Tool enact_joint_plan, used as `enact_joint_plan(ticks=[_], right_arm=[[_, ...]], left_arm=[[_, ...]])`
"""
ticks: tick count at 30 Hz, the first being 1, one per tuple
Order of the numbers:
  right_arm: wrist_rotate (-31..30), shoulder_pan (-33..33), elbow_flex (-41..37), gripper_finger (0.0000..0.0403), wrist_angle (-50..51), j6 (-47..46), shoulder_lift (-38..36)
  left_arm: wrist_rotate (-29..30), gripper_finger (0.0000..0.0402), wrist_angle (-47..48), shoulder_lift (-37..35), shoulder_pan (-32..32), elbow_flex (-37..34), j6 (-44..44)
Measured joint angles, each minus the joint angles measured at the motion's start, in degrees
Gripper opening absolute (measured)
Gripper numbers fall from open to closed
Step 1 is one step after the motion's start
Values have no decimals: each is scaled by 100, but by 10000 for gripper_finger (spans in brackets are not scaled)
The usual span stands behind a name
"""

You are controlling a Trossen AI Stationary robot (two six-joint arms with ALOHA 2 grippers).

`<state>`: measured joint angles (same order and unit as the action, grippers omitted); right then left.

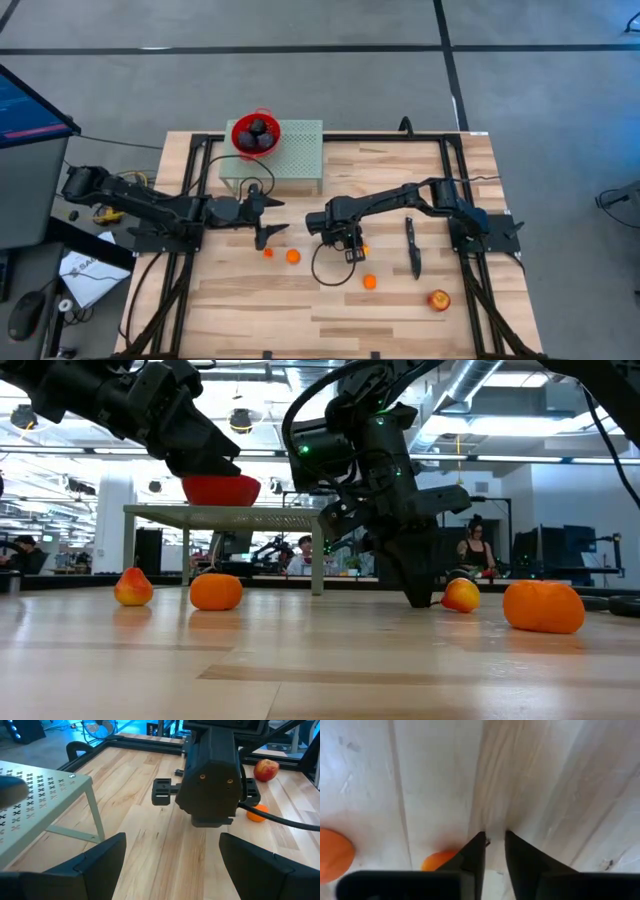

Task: Pick & Place Fruit
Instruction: Put the right red and yellow pear into the red strainer bowl

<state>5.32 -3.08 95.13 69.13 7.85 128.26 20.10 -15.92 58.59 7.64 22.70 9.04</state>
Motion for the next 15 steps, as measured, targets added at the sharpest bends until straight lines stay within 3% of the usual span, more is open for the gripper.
enact_joint_plan(ticks=[9, 12, 15], right_arm=[[160, 81, 230, 2, 465, -721, 59], [162, 110, 341, 12, 599, -1074, 47], [228, 145, 343, 48, 773, -1117, 47]], left_arm=[[0, 314, 0, 0, 0, 0, 22], [0, 314, 0, 0, 0, 0, 24], [-1, 314, 0, 0, 2, 0, 24]])
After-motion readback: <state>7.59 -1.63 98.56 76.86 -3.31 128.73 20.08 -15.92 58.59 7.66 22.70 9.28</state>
